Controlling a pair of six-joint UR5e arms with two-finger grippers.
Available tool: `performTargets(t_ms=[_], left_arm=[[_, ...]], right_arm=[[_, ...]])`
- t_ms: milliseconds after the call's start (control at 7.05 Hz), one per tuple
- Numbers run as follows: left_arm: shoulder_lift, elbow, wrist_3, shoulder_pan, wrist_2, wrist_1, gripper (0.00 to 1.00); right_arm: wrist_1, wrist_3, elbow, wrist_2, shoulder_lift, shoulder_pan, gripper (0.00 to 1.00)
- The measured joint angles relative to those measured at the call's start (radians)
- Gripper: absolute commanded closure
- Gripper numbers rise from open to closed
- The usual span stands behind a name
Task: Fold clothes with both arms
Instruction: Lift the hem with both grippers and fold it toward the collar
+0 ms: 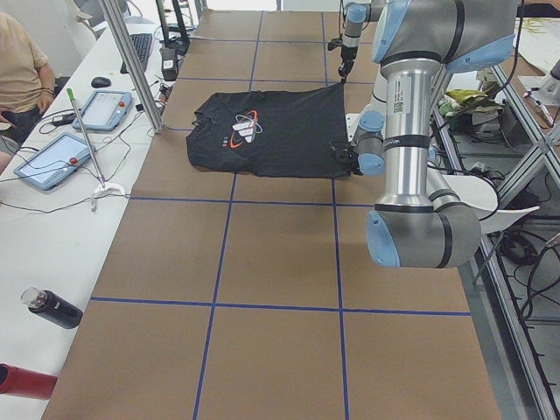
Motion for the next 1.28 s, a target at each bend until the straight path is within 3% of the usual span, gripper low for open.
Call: performTargets(t_ms=[426,852,1135,1277], left_arm=[[0.073,-0.168,0.004,-0.019,-0.019,0.006,1.00],[0.063,-0.290,0.087,-0.231,-0.187,0.071,1.00],[-0.025,-0.269,0.181,-0.359,-0.259,0.107,1.00],[-0.113,-0.207,0.255,-0.440,-0.281,0.146,1.00]], right_arm=[[0.000,-0.001,0.036,0.004,-0.013,0.008,1.00],[0.000,-0.003,0.074,0.054,-0.013,0.110,1.00],[-0.005,-0.017,0.065,0.273,0.026,0.339,1.00],[-0.028,-0.054,0.029,0.403,0.086,0.481,1.00]])
